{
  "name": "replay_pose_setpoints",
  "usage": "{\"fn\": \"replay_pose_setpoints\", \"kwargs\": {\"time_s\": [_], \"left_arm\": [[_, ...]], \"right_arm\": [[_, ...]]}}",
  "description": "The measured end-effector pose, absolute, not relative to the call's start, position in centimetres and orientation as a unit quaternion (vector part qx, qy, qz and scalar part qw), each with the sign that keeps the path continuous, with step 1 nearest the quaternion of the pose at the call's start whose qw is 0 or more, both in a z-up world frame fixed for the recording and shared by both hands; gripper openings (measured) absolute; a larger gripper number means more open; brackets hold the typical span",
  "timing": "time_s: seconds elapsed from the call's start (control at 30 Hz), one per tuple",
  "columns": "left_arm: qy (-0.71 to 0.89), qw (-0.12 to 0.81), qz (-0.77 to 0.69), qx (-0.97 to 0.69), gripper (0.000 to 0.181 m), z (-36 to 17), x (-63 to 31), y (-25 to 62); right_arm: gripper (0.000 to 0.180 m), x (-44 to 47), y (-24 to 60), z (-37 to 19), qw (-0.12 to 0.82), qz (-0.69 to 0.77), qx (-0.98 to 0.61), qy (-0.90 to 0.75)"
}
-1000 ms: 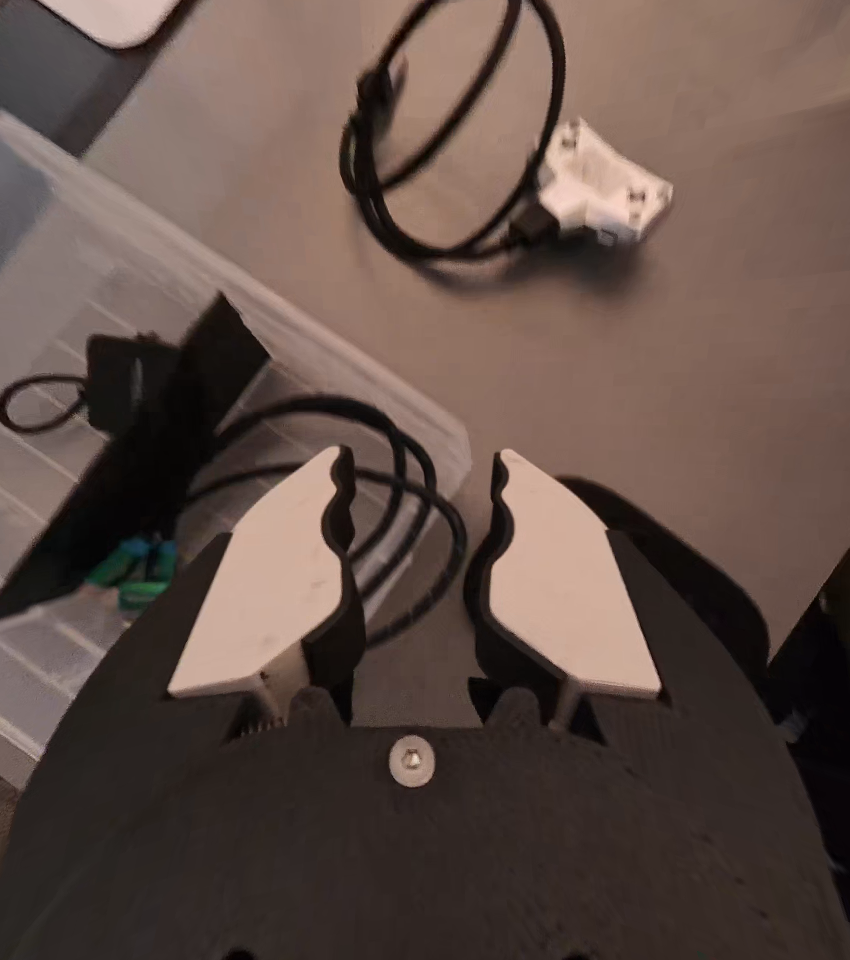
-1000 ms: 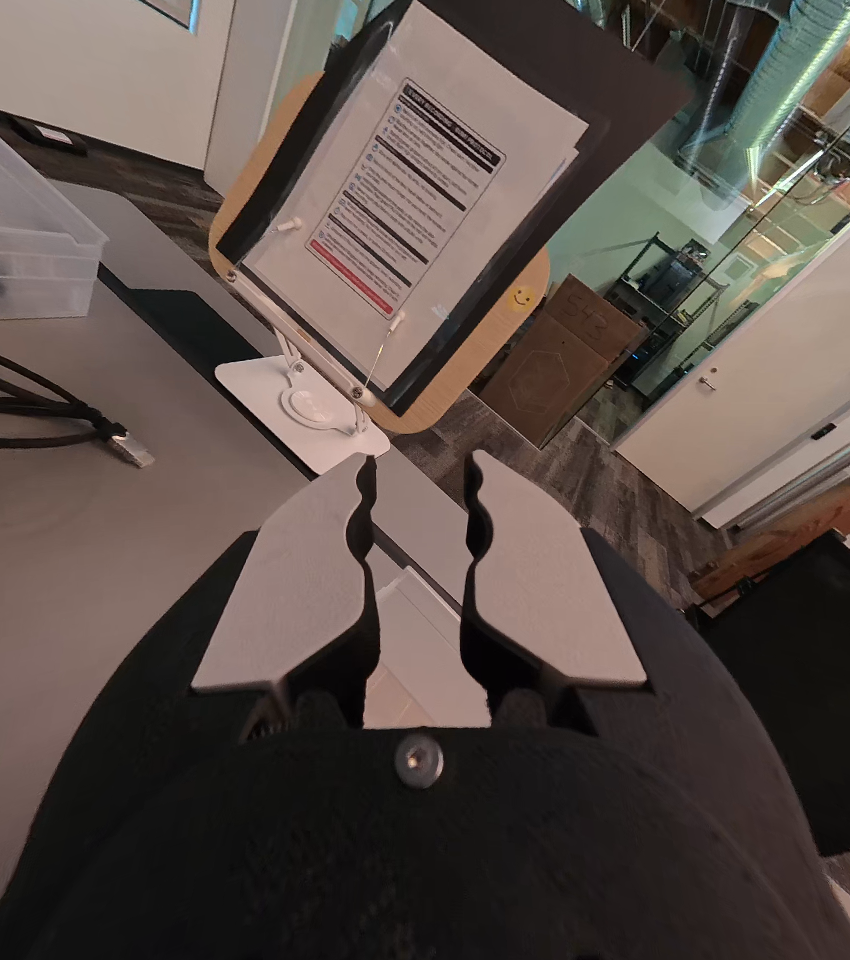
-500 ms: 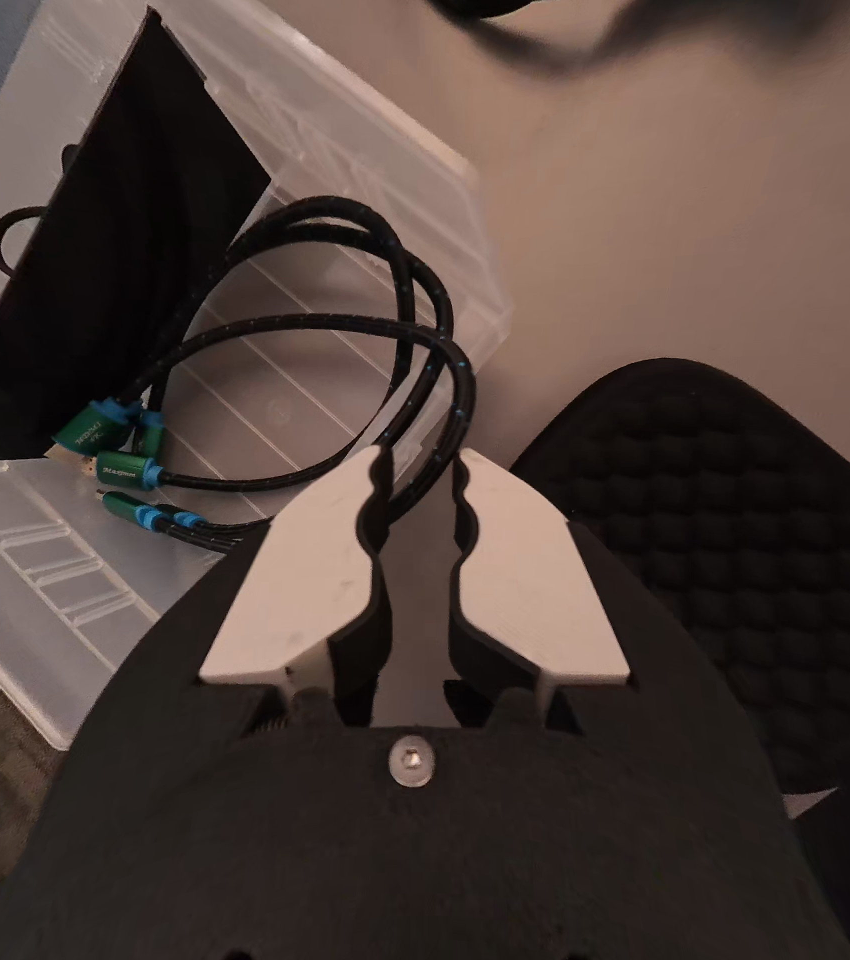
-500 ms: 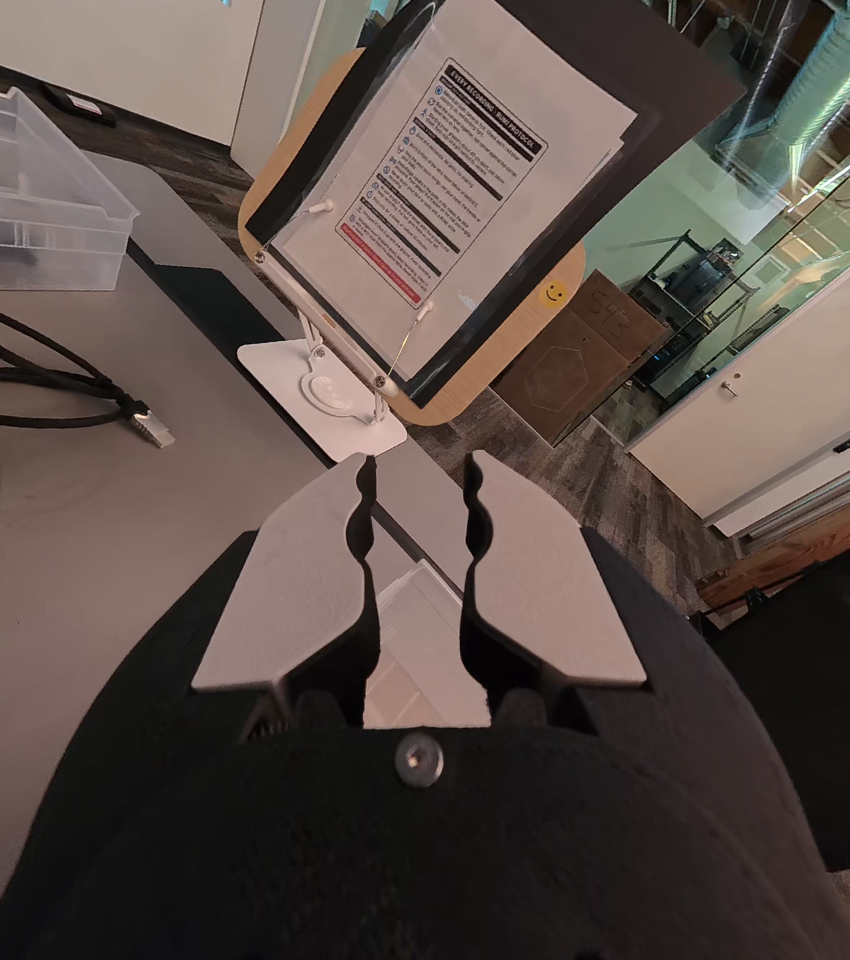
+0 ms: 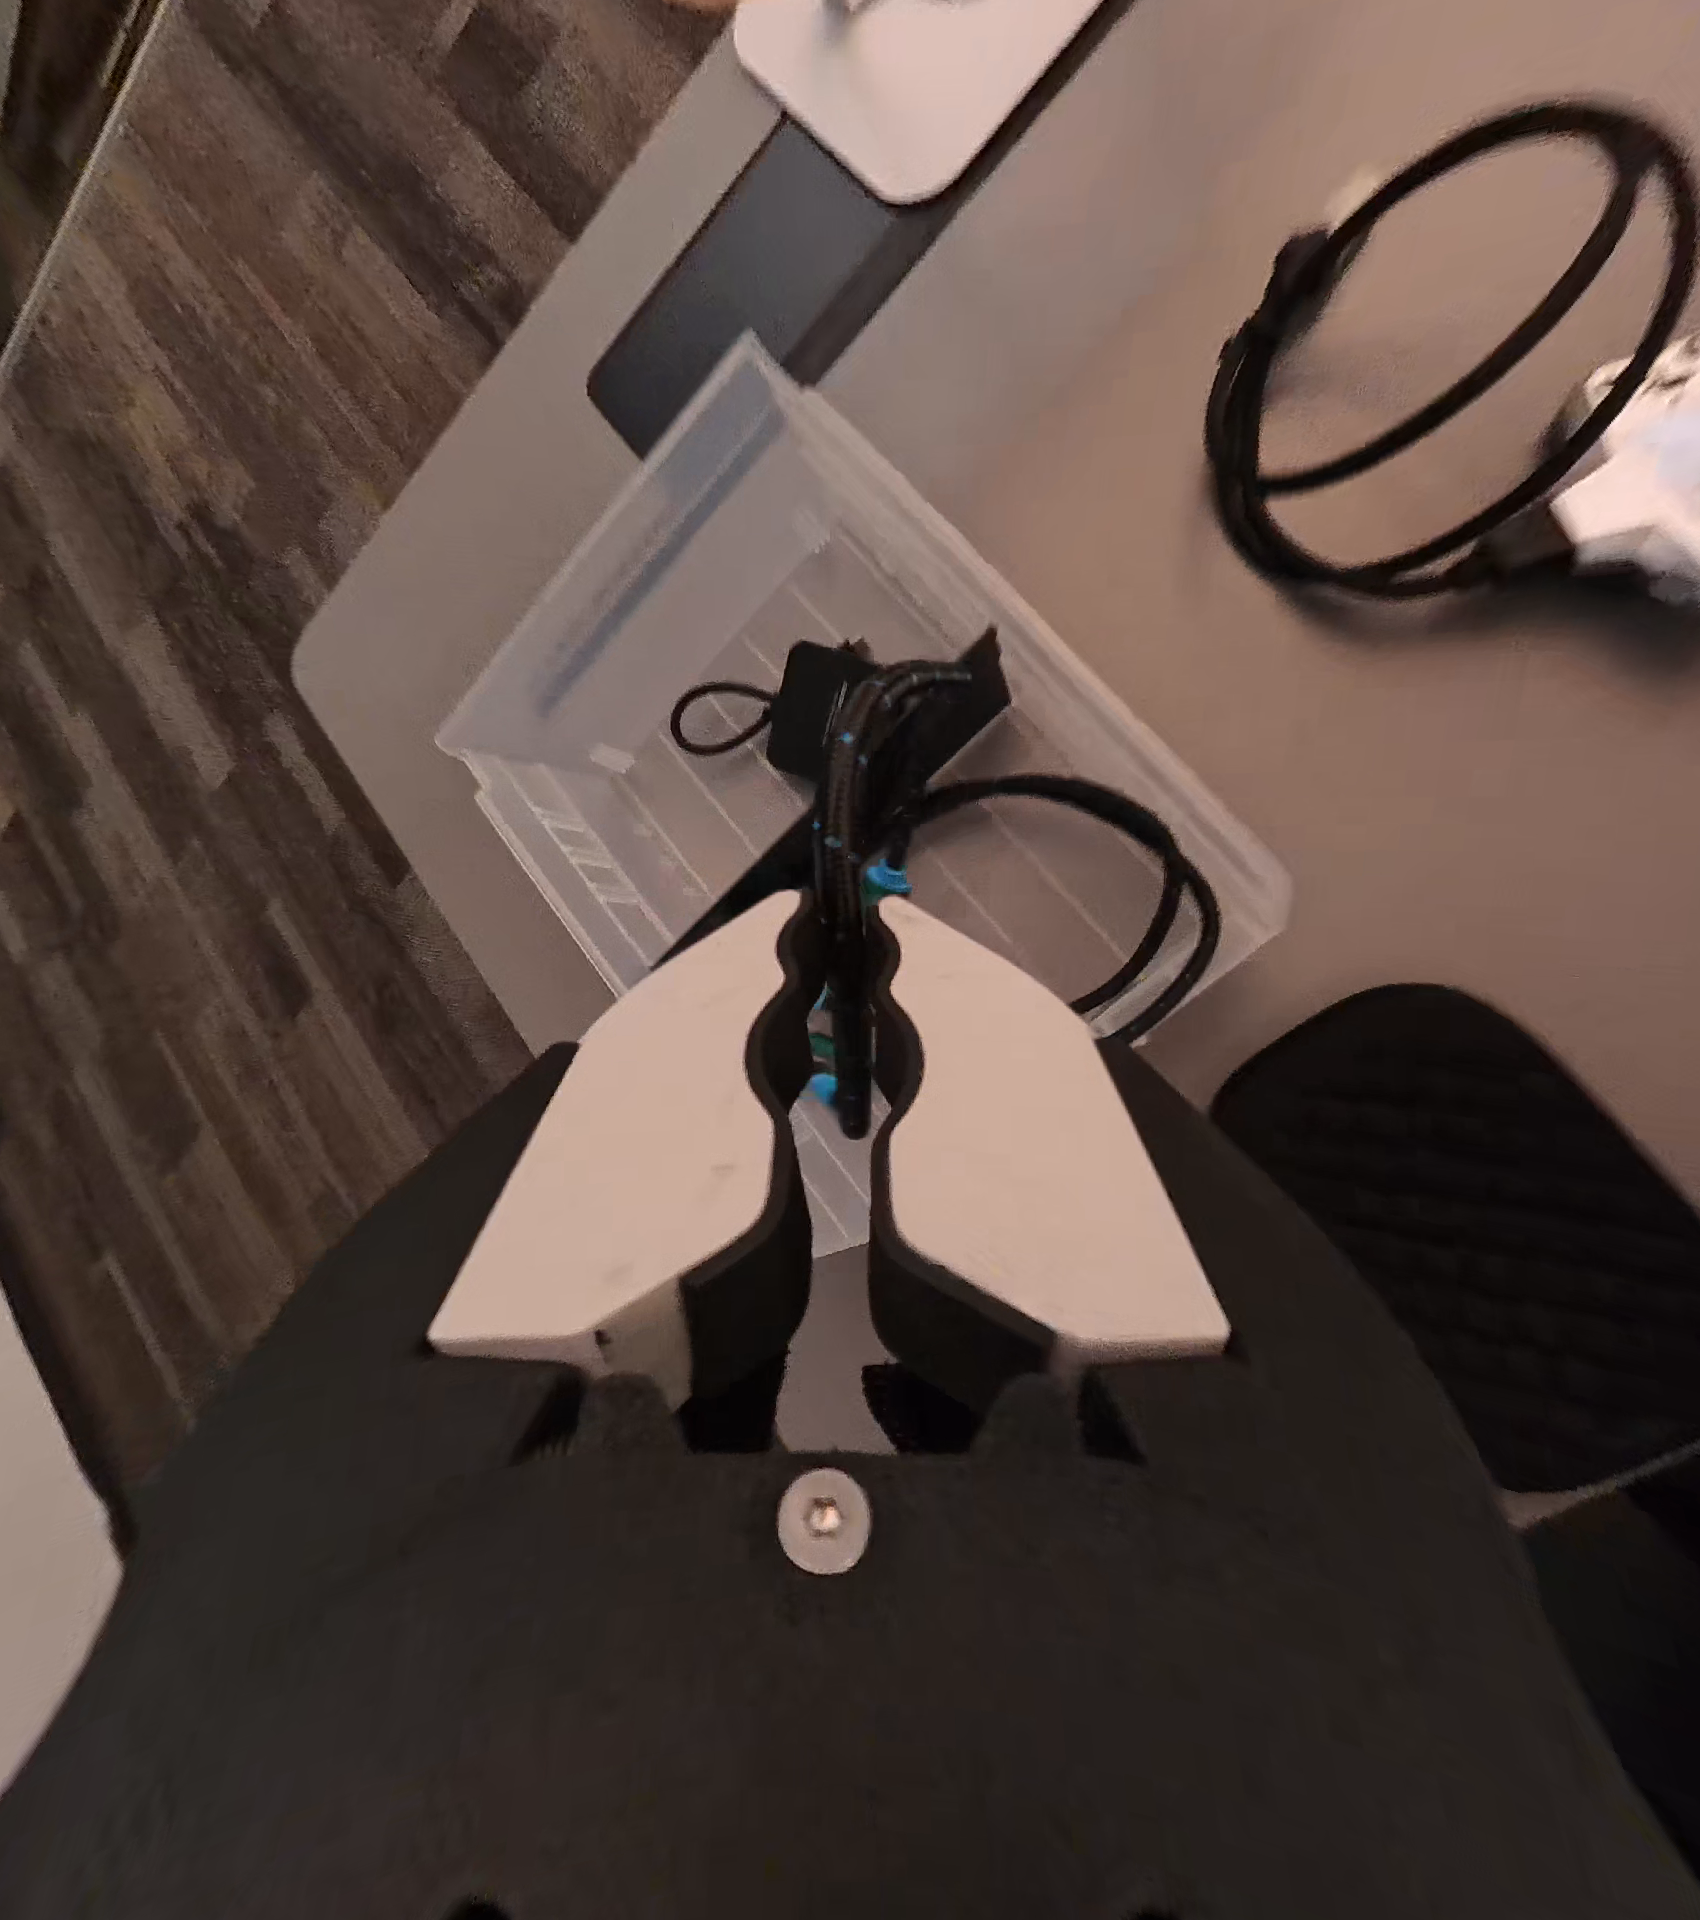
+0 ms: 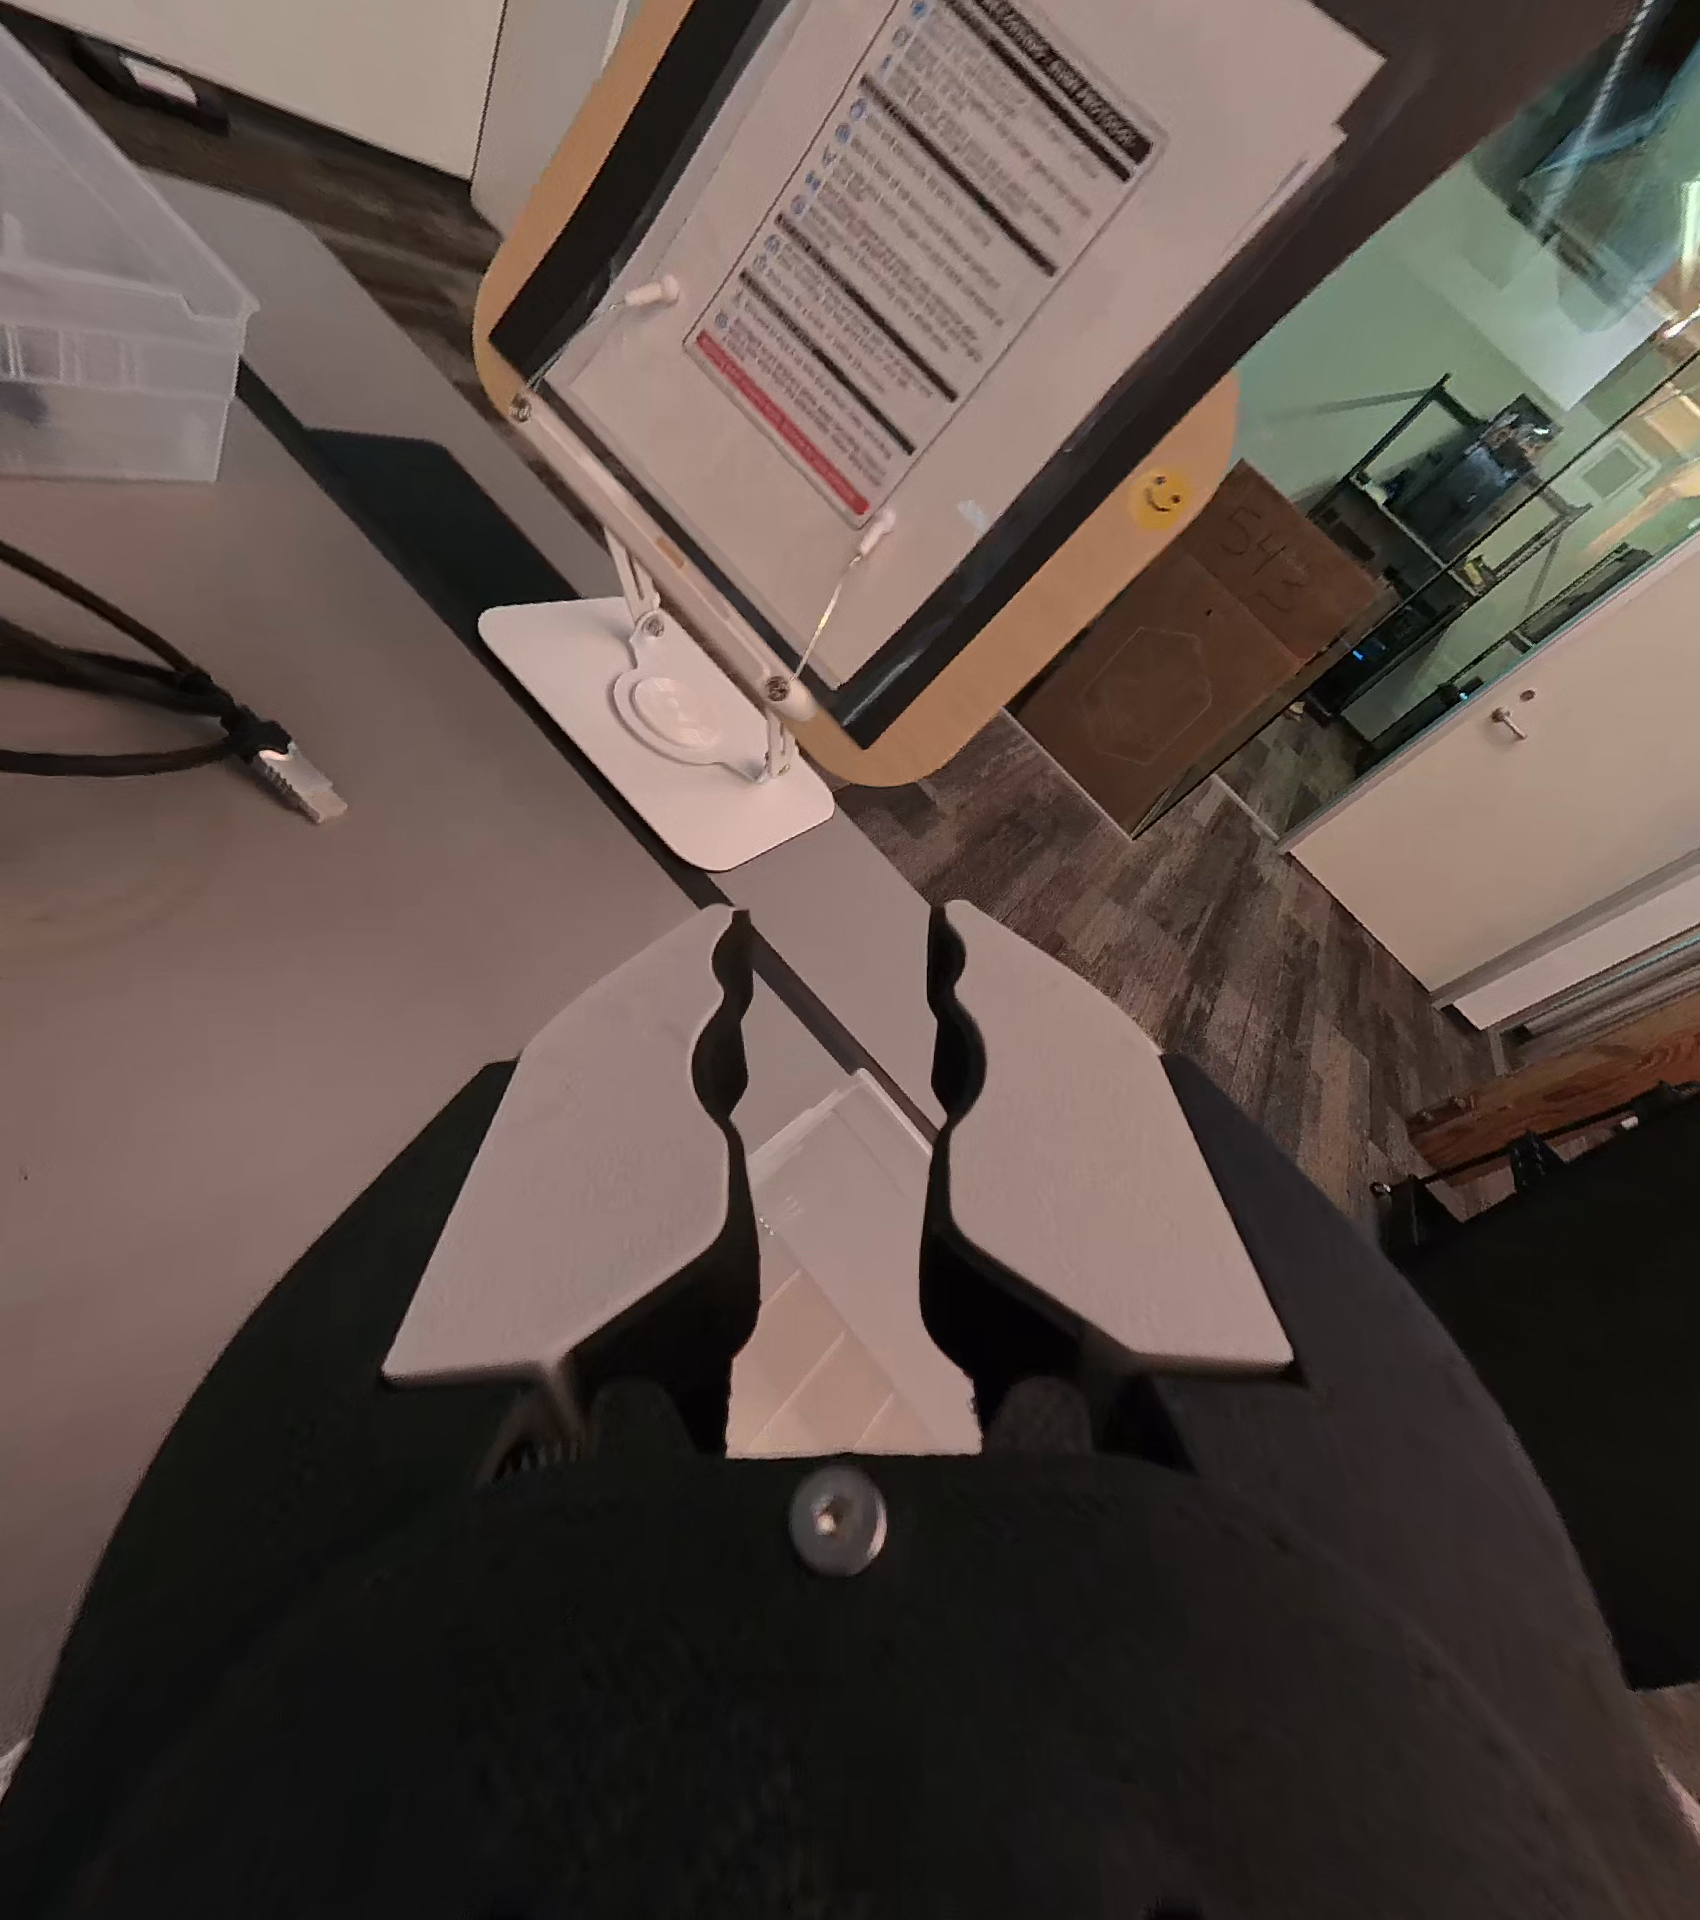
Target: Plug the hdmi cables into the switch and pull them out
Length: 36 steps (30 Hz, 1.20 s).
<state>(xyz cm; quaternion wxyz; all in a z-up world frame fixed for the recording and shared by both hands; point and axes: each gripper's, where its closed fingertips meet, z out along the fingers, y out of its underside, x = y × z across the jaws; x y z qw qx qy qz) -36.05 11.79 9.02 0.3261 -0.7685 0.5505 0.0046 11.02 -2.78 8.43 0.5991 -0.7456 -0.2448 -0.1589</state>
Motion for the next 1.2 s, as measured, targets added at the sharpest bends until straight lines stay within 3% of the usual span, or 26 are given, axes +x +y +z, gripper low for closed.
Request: {"fn": "replay_pose_setpoints", "kwargs": {"time_s": [0.03, 0.4, 0.67, 1.2], "left_arm": [[0.55, 0.333, -0.003, -0.766, 0.007, 10.4, -35.3, 11.5], [0.612, 0.449, -0.104, -0.643, 0.006, 22.2, -24.2, 2.0], [0.665, 0.448, -0.109, -0.587, 0.006, 24.7, -18.9, -2.9], [0.674, 0.434, -0.104, -0.588, 0.006, 23.9, -15.1, -4.2]], "right_arm": [[0.033, 10.7, -2.6, 8.3, 0.598, -0.157, -0.746, -0.248], [0.033, -4.1, -1.2, 7.7, 0.621, 0.055, -0.676, -0.393], [0.033, -10.4, -3.7, 7.9, 0.615, 0.17, -0.617, -0.46], [0.033, -9.7, -6.1, 10.2, 0.63, 0.101, -0.599, -0.483]]}}
